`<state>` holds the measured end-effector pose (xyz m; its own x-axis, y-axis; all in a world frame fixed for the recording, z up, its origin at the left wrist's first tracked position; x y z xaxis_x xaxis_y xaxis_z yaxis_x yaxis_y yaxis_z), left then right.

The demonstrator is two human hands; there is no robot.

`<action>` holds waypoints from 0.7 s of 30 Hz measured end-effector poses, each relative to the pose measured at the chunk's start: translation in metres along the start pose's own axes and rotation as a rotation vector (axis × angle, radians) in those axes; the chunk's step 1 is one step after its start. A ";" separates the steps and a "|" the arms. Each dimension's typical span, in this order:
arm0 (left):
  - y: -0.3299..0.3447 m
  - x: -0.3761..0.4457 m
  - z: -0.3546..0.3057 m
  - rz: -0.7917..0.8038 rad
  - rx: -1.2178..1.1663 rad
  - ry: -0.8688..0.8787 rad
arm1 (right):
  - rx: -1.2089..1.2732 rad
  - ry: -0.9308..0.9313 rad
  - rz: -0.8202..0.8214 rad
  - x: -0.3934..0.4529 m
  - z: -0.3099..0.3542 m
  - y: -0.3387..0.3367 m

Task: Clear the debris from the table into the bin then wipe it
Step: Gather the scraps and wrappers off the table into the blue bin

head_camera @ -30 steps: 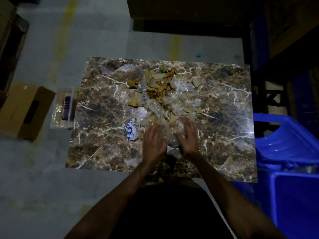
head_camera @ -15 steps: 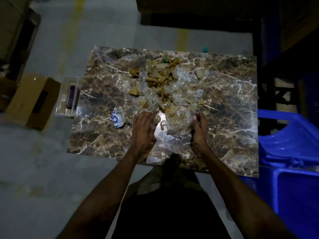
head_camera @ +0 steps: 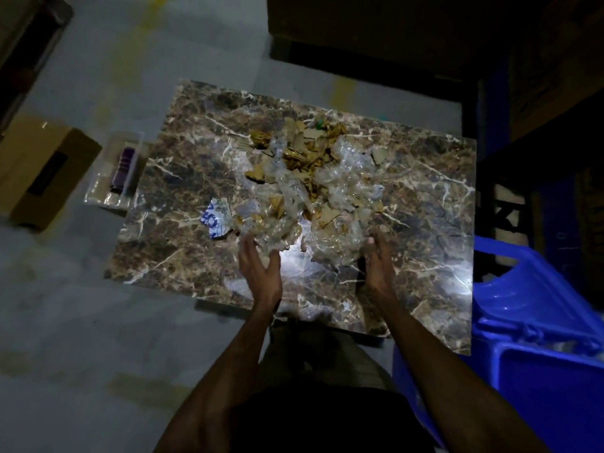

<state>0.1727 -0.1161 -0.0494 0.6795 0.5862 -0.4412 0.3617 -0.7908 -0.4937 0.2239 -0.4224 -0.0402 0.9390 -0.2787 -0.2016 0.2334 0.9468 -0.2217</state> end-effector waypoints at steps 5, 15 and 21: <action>0.047 0.000 -0.016 0.164 -0.160 -0.096 | 0.020 0.003 0.166 -0.002 0.013 0.077; 0.054 -0.028 0.004 -0.204 -0.773 -0.394 | 0.106 0.000 0.177 0.025 0.009 0.061; 0.126 -0.047 -0.025 -0.101 -0.679 -0.369 | 0.288 0.050 0.354 0.007 0.004 0.092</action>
<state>0.2018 -0.2477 -0.0724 0.4090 0.5876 -0.6982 0.8031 -0.5951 -0.0304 0.2530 -0.3363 -0.0587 0.9619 0.0695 -0.2645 -0.0323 0.9893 0.1425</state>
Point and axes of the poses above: each hand's wrist, its own x-axis towards the middle knuckle, its own y-axis out of the palm, z = x × y, the point moved 9 cm from there along x, towards the middle knuckle, and after that the axes turned 12 degrees about -y, right-handed, at the moved point
